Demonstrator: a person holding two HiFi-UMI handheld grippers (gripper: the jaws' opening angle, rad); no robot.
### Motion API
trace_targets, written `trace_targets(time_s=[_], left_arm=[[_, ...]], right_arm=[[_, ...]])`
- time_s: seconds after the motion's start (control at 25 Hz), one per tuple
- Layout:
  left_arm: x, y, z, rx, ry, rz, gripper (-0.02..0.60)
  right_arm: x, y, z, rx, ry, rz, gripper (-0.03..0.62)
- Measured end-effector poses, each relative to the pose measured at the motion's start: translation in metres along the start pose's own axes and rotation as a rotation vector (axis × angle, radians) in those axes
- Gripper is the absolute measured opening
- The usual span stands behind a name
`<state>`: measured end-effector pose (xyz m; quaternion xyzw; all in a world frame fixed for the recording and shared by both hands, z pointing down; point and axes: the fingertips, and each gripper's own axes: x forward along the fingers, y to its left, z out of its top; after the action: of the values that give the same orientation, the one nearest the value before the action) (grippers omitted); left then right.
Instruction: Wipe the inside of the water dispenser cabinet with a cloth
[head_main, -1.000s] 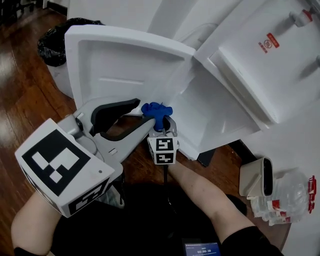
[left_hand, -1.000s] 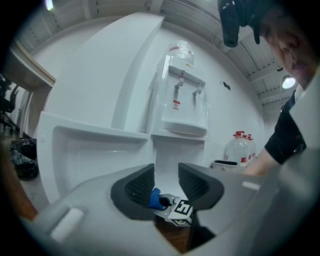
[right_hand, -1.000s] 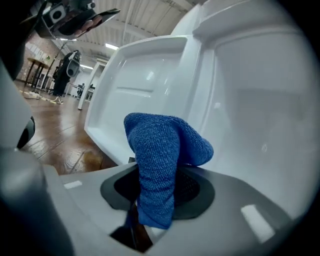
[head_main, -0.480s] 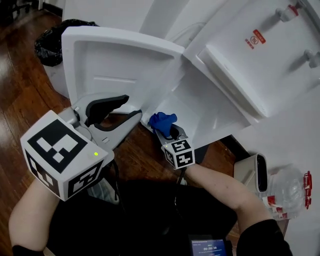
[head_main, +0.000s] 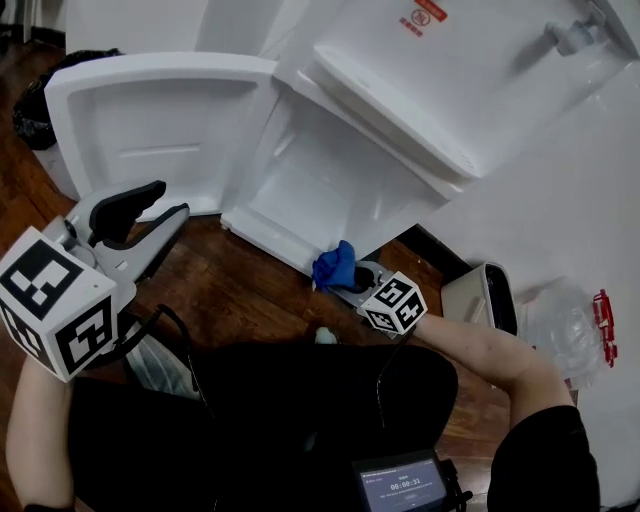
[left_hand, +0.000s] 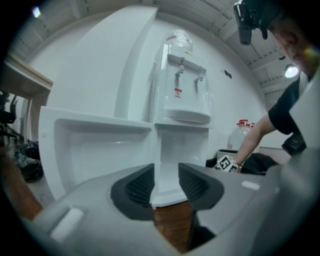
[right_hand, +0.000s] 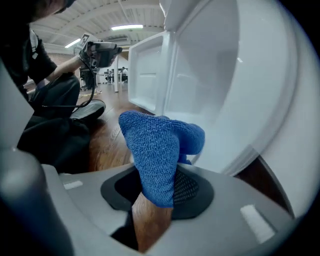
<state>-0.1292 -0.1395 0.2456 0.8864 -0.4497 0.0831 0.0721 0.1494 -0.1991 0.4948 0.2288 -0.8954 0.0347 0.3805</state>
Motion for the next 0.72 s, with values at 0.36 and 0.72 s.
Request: trace_targets(time_s=[0.36,0.72], left_arm=[[0.011,0.014,-0.023,-0.065,0.077,0.082,0.15],[0.01,-0.002,-0.013,-0.035,0.056,0.043,0.15]], right_arm=[[-0.031,-0.018,-0.001,0.302,-0.159,-0.008,0.144],[-0.118,-0.048,0.081,0.369,-0.34,-0.104,0.144]])
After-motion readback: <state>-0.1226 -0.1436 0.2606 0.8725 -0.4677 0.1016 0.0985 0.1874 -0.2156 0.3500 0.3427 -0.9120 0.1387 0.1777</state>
